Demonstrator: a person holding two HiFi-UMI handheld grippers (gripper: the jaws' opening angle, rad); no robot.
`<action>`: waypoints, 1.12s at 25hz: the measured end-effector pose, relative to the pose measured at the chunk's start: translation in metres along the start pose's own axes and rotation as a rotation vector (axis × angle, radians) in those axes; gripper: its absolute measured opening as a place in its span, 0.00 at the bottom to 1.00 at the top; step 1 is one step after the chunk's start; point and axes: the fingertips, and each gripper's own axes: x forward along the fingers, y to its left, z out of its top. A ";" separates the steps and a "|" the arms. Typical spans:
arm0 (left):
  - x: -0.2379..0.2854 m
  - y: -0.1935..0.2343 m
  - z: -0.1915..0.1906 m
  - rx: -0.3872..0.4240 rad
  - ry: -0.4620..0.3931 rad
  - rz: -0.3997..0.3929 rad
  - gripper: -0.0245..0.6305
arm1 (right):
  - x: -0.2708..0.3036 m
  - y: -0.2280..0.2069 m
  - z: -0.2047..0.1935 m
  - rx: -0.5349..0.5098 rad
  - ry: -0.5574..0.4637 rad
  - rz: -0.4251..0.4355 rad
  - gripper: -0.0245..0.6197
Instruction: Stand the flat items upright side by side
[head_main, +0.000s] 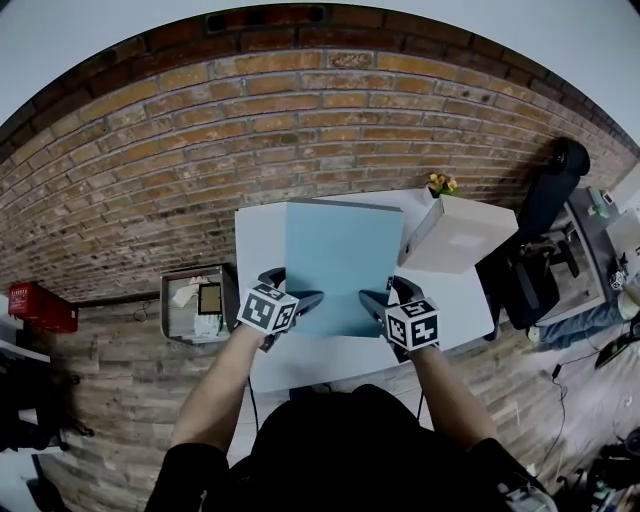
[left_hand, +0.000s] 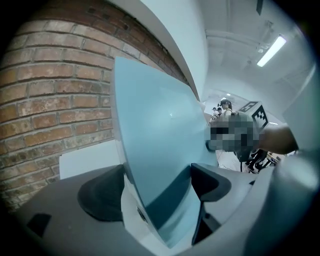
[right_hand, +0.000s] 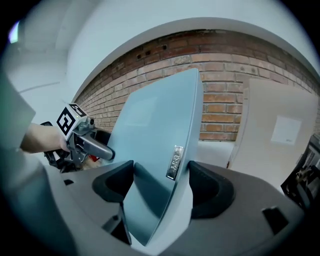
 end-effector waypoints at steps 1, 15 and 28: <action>0.000 -0.005 0.004 0.012 -0.006 0.004 0.70 | -0.006 -0.003 0.002 -0.007 -0.013 -0.003 0.57; 0.051 -0.143 0.031 0.072 -0.056 0.058 0.69 | -0.131 -0.089 -0.027 -0.122 -0.141 -0.053 0.54; 0.110 -0.230 0.068 0.232 -0.127 0.106 0.69 | -0.203 -0.168 -0.065 -0.155 -0.180 -0.169 0.51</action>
